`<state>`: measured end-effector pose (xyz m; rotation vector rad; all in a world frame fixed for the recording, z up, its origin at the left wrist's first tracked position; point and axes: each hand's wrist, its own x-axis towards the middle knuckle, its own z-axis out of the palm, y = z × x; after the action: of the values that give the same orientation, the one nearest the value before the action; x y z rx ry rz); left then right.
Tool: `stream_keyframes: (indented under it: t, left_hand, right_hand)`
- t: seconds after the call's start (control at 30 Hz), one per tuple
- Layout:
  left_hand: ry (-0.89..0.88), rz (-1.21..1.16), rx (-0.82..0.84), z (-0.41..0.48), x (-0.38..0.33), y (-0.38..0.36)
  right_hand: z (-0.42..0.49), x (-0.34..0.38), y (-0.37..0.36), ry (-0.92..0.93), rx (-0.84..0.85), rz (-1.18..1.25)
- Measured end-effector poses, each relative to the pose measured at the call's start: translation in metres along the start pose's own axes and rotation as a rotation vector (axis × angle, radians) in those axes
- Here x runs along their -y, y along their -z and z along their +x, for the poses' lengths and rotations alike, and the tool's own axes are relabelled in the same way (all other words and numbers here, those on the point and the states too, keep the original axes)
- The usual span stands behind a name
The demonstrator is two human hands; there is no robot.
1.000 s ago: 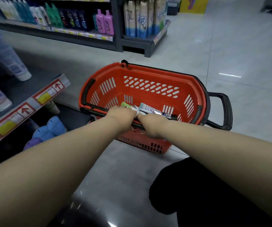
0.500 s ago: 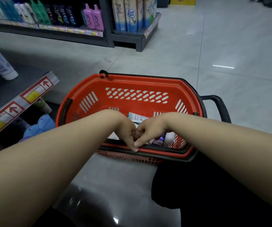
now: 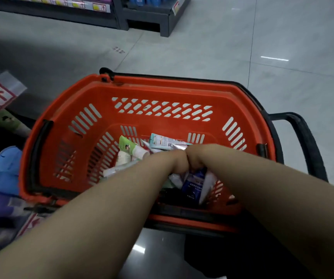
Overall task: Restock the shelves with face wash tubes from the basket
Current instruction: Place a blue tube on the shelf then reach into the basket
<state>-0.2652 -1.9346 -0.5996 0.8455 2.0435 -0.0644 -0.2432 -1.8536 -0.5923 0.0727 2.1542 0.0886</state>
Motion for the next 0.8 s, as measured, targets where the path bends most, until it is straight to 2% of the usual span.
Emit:
stream_keyframes:
  t: [0.1,0.2,0.33,0.37,0.43,0.5,0.63,0.73,0.8]
  left_hand:
    - [0.036,0.044,0.105,0.026,0.013,-0.019]
    - [0.068,-0.096,0.135,0.020,0.023,-0.021]
    - [0.137,-0.239,0.106,0.006,0.024,-0.009]
    - [0.171,-0.321,0.128,0.002,0.023,-0.008]
    - [0.274,-0.638,0.196,-0.007,0.021,-0.009]
    - [0.303,-0.931,0.208,-0.011,0.020,-0.009]
    - [0.136,-1.417,-0.017,-0.036,0.009,0.011]
    - [0.068,-1.510,-0.314,-0.066,0.015,0.020]
    - [0.028,-1.488,-0.487,-0.093,0.030,0.021]
  right_hand:
    - [0.020,0.000,-0.021,0.019,0.064,-0.041]
    - [0.033,0.005,-0.036,-0.009,-0.043,-0.174]
    - [0.033,0.005,-0.028,-0.040,-0.079,-0.228]
    - [0.027,0.002,-0.023,-0.047,-0.083,-0.207]
    - [0.011,-0.006,-0.012,-0.066,-0.098,-0.095]
    - [-0.007,-0.014,0.000,-0.090,-0.198,0.051]
    - [-0.031,-0.016,0.016,-0.061,-0.430,0.430]
    - [-0.047,0.004,0.027,0.160,-0.491,0.781]
    - [-0.060,0.023,0.038,0.302,-0.529,0.900]
